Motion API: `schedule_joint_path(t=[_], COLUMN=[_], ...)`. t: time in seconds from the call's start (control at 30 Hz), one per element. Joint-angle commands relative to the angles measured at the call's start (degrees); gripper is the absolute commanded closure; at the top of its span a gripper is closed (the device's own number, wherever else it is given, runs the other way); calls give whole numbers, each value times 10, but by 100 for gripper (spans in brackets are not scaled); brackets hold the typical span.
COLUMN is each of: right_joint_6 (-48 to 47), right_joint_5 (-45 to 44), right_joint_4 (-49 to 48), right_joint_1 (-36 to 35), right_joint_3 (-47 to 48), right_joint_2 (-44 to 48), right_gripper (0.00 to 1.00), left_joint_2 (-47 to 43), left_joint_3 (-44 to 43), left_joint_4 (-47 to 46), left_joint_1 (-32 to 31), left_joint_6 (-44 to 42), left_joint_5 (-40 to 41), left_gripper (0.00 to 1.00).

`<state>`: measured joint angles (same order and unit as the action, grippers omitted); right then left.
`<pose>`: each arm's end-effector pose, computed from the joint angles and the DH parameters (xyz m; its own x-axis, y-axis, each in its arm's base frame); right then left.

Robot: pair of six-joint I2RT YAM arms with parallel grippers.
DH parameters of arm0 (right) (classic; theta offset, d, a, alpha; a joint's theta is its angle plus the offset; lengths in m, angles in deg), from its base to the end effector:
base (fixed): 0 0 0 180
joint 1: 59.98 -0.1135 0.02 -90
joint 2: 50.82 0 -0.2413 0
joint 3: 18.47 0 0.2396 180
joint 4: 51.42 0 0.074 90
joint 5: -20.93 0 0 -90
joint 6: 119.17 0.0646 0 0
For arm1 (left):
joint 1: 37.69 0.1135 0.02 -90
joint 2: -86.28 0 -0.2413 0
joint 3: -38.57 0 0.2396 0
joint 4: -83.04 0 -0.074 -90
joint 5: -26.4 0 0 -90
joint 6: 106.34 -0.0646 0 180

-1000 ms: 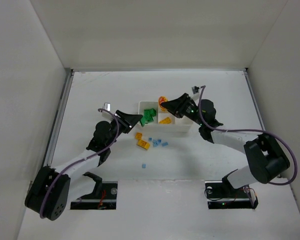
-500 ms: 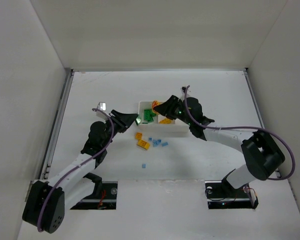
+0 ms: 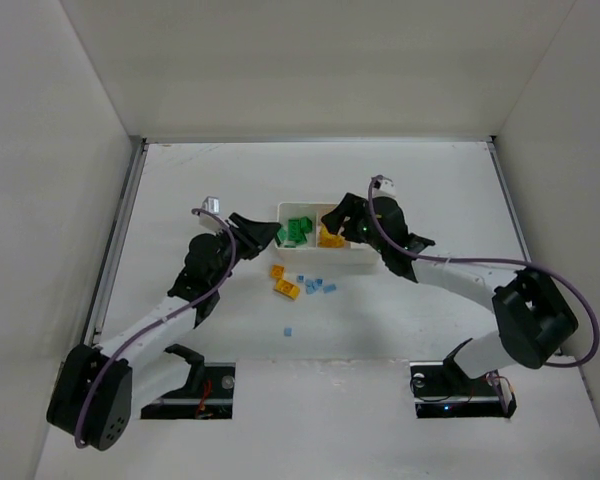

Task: Sort the legos into containers by color

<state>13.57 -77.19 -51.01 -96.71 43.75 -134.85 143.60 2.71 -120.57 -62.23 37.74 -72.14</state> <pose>0.2820 0.1990 0.2123 -0.5533 0.4254 -0.7162 -0.1522 0.7936 0.5890 0.2239 -0.1128 0.2341 -0.4219 -0.6877 -0.5908 0.3478 0.4790 -0.8060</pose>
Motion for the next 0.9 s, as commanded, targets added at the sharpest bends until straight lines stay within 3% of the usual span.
schedule_joint_path(t=[0.0,0.13,0.3,0.4,0.53,0.63,0.73,0.87], right_joint_6=[-28,-29,-31,-34,-49,-62,-79,-116], right_joint_5=[-34,-35,-31,-30,-28,-26,-11,5], right_joint_4=[-1,-18,-43,-39,-37,-35,-35,-32], right_joint_1=[0,0,-4,-27,-74,-115,-151,-196], right_joint_3=[5,-25,-73,-90,-106,-108,-96,-65], right_joint_2=[42,79,133,153,159,146,113,51], right_gripper=[26,33,63,68,67,64,61,48], left_joint_2=[28,77,150,187,210,204,185,143], left_joint_3=[-39,-66,-114,-148,-173,-175,-162,-127], left_joint_4=[-23,-21,-10,14,30,30,31,40], left_joint_1=[-14,-37,-67,-77,-83,-86,-84,-78], left_joint_6=[-28,-51,-99,-126,-150,-156,-159,-155], left_joint_5=[19,48,104,142,167,169,173,174], left_gripper=[87,87,84,75,53,45,40,44])
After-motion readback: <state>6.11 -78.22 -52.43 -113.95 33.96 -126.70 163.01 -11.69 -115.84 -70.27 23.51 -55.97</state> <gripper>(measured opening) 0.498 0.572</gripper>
